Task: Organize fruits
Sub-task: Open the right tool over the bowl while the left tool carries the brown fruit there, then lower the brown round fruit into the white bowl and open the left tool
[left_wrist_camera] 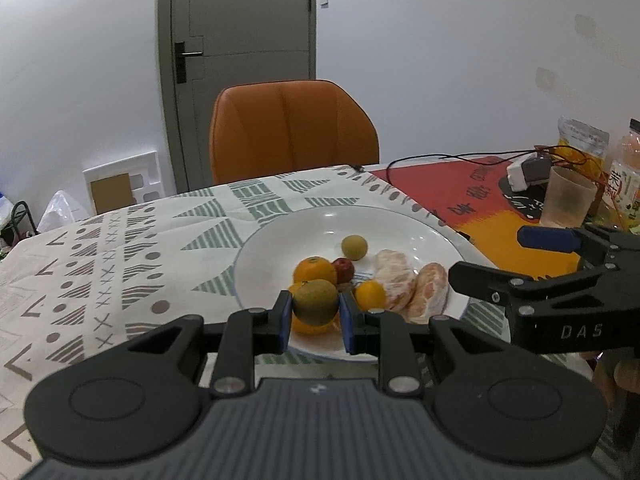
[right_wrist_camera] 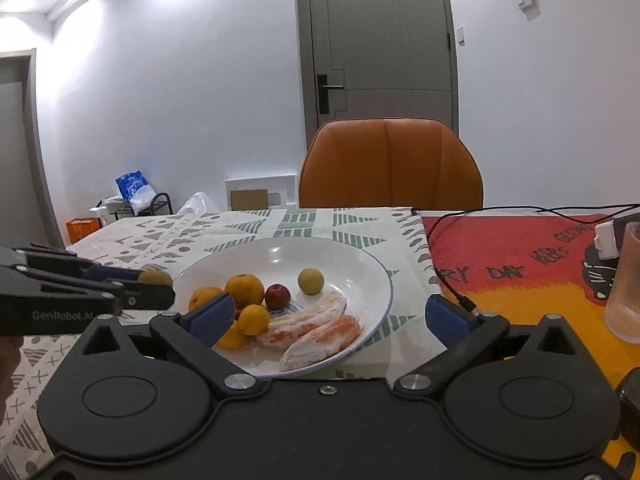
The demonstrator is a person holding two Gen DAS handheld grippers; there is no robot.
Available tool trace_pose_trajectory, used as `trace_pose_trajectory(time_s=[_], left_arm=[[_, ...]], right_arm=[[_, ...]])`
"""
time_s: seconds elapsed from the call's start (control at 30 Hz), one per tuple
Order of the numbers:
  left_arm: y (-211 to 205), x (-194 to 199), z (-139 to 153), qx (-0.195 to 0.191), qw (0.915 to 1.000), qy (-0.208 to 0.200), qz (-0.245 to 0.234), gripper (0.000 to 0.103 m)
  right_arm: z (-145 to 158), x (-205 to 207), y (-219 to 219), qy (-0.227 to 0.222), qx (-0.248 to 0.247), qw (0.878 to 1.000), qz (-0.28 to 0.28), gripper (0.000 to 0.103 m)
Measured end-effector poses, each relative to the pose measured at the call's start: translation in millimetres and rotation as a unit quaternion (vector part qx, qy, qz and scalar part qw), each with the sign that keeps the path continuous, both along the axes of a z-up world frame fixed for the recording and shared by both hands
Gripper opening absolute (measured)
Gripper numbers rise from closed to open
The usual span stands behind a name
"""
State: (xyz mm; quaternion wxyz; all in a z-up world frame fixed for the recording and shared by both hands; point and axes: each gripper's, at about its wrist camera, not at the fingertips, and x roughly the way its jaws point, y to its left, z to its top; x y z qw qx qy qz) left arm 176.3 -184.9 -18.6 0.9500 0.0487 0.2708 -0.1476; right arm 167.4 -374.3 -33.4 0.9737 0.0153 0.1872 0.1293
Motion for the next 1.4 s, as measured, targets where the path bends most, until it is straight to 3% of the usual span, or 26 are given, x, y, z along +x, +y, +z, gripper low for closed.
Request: trace_pose_trajectory(time_s=[0.37,1.03,1.4], left_arm=[[-13,10,-6,0.007,0.9998,0.017,-0.01,0.028],[35,10,-6,0.01,0.9979,0.021,0.06,0.029],[59,6,-9,0.015,0.9953,0.024,0.093,0.029]], right_arm=[[-3,5,-12,0.012,0.018,1.0,-0.005,0.103],[-3,28,3,0.012,-0.004,0.999,0.036,0.103],[-8,42,-4,0.024,0.013,0.999,0.046,0.103]])
